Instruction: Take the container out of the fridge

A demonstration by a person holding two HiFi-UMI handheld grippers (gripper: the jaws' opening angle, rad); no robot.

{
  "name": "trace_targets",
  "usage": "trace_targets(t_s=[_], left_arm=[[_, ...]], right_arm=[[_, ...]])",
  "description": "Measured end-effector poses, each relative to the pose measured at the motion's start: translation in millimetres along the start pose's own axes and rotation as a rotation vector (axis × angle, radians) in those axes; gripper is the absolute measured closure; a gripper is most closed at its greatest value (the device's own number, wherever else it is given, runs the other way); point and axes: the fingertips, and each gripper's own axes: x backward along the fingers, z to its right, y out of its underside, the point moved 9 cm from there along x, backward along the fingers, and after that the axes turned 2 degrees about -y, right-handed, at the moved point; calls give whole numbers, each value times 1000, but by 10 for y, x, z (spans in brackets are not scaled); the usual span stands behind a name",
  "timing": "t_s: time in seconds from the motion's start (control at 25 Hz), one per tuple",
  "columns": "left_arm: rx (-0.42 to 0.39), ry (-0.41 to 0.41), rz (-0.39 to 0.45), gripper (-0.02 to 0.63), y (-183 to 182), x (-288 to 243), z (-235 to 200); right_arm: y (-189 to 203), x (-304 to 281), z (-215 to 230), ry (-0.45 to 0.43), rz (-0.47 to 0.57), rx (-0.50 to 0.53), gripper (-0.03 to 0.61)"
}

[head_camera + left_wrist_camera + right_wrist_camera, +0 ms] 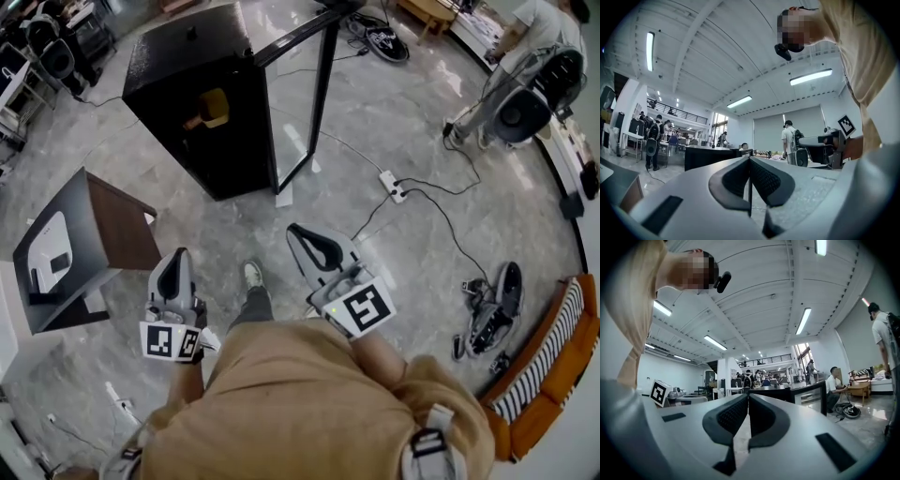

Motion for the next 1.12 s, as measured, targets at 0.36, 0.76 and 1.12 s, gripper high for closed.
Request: trace_targets(t_s=[0.36, 0.76, 1.12], left_arm=[[-30, 29, -33, 612, 184, -863, -1189], [-1, 83, -61, 612, 415, -1339, -2015], [-33, 134, -108, 612, 507, -1744, -2072]], right_arm=[[57, -1227, 223, 59, -33, 27, 574], [107, -2069, 275, 106, -71, 42, 574], [103, -2152, 443, 132, -87, 25, 574]])
